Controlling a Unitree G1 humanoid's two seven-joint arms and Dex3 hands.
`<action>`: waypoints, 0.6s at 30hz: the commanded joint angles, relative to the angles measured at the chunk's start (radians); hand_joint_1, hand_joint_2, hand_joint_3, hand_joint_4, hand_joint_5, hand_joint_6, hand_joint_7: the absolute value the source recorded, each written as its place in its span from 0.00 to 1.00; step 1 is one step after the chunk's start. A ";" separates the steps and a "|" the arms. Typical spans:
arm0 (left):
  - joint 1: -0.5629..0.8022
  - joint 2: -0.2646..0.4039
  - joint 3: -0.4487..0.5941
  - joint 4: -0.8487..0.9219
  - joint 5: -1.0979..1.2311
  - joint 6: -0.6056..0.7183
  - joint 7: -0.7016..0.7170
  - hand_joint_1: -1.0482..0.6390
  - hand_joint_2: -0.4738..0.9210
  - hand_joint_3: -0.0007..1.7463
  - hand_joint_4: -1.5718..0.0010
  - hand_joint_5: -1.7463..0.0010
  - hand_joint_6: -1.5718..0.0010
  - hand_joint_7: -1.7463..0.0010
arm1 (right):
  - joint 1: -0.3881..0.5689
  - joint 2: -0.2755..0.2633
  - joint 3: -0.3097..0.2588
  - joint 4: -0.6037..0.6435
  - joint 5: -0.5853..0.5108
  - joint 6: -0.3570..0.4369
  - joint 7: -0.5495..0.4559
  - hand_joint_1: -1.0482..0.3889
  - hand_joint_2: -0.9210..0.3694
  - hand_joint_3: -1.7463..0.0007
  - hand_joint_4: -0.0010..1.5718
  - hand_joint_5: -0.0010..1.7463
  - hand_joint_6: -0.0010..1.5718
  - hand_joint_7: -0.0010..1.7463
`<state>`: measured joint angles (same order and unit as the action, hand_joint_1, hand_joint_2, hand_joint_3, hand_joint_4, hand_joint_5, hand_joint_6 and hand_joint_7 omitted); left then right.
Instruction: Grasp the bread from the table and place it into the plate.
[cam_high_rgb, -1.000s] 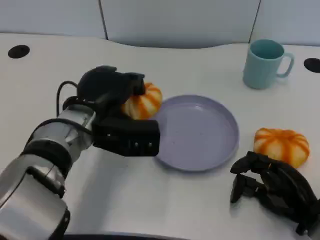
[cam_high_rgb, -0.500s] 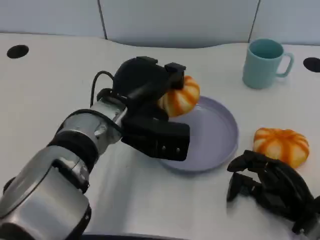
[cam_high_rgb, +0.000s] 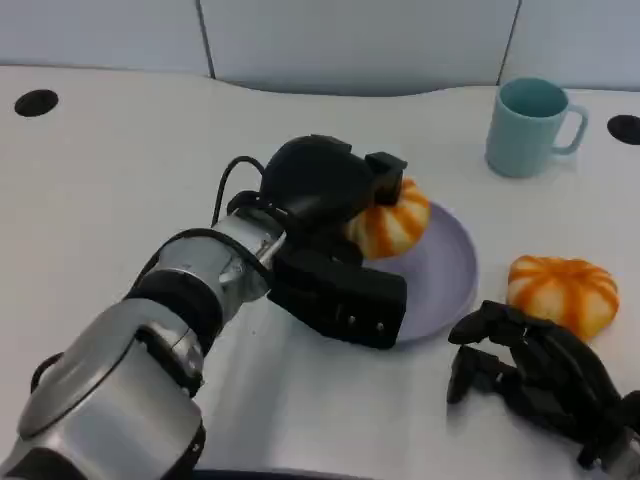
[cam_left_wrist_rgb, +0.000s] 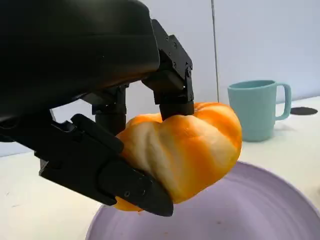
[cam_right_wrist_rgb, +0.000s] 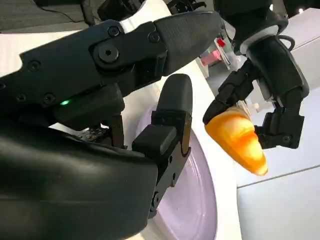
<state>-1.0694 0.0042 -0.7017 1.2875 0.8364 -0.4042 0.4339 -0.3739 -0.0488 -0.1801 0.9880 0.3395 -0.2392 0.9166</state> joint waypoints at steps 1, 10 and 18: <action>0.003 -0.002 -0.007 0.005 0.003 -0.005 -0.018 0.35 0.93 0.13 0.37 0.00 0.57 0.29 | 0.037 -0.002 0.006 0.030 -0.020 0.020 -0.007 0.39 0.00 0.96 0.40 0.86 0.50 0.50; 0.000 0.002 -0.019 0.014 -0.003 -0.031 -0.079 0.34 0.98 0.16 0.50 0.00 0.69 0.03 | 0.040 0.002 0.006 0.021 -0.024 0.010 -0.010 0.38 0.00 0.96 0.40 0.89 0.51 0.50; -0.011 -0.003 0.011 0.009 -0.040 -0.034 -0.239 0.21 1.00 0.05 0.88 0.29 0.87 0.35 | 0.039 -0.001 0.008 0.032 -0.026 -0.001 -0.011 0.39 0.00 0.96 0.40 0.89 0.50 0.49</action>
<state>-1.0694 -0.0035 -0.6997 1.2983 0.8108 -0.4371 0.2201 -0.3734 -0.0467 -0.1791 0.9943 0.3360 -0.2562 0.9189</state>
